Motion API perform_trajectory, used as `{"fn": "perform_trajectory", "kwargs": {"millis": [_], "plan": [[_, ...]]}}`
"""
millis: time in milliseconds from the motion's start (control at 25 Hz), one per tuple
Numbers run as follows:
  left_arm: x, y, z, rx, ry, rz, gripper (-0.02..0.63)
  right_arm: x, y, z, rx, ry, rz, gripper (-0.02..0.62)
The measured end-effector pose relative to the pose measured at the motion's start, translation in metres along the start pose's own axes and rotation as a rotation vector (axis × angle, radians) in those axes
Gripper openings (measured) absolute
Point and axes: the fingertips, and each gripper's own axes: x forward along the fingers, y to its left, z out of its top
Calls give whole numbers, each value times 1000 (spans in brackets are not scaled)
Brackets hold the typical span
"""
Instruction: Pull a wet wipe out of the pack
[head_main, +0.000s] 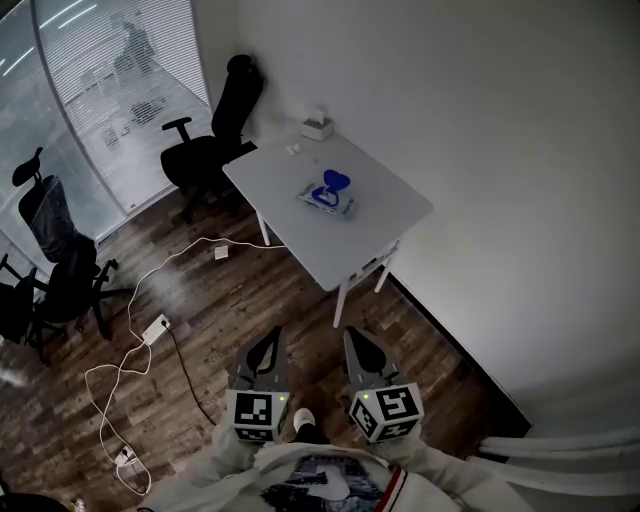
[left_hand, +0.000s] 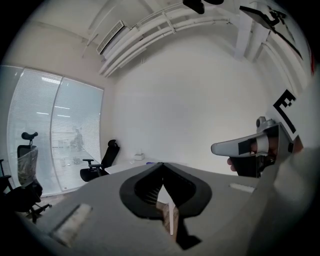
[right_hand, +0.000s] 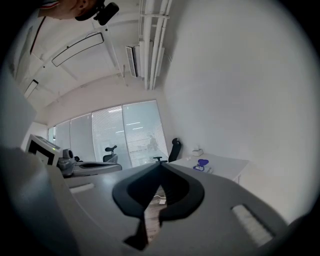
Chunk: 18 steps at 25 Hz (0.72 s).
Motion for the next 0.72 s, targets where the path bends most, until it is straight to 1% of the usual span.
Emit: {"fn": "perform_trajectory", "kwargs": {"millis": [200, 400, 520, 720], "plan": [[10, 36, -5, -3, -1, -2, 5, 38, 20, -4, -2, 8, 6, 5], [16, 67, -9, -9, 2, -7, 5, 63, 28, -4, 0, 11, -23, 5], [23, 74, -10, -14, 2, -6, 5, 72, 25, -9, 7, 32, -32, 5], [37, 74, -10, -16, 0, -16, 5, 79, 14, -9, 16, 38, -53, 5]]}}
